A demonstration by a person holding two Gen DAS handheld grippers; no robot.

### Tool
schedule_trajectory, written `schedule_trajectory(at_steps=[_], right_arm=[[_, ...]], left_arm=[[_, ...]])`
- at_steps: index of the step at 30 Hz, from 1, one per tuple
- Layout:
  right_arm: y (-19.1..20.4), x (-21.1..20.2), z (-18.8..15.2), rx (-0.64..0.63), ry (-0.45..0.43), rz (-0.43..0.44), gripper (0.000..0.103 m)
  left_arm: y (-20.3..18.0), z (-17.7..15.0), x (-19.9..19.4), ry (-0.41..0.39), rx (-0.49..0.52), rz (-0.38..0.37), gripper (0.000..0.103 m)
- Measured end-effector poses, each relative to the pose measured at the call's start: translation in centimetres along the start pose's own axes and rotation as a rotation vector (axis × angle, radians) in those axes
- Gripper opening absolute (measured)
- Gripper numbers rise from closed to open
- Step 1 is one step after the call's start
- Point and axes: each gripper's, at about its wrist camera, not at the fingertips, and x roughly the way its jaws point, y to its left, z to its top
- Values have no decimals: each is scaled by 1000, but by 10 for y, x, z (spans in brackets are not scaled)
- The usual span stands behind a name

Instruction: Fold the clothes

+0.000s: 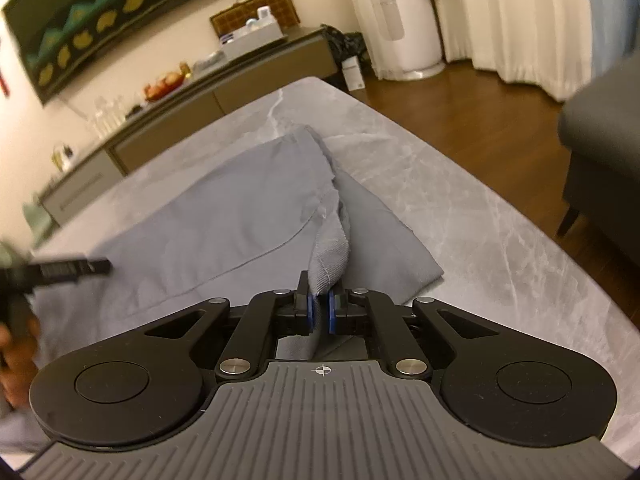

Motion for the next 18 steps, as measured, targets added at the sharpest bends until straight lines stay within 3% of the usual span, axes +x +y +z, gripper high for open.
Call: schedule_trajectory(at_steps=[1, 2, 3, 6, 8, 12, 18], right_arm=[[4, -1, 2, -42, -1, -28, 15], [9, -2, 3, -87, -5, -71, 45], [15, -4, 4, -137, -23, -153, 55], [38, -21, 11, -249, -133, -321, 61], [56, -33, 15, -262, -177, -297, 65], [107, -44, 13, -326, -209, -212, 66], [239, -46, -24, -577, -195, -62, 68]], left_arm=[[10, -4, -11, -9, -14, -32, 63], [20, -7, -21, -18, -28, -64, 64], [30, -13, -34, -25, -36, -88, 65], [79, -36, -75, -40, -53, -104, 68], [132, -57, -101, -60, -86, -63, 69], [269, -103, -154, -115, -253, 116, 70], [449, -195, -225, -182, -537, 299, 72]])
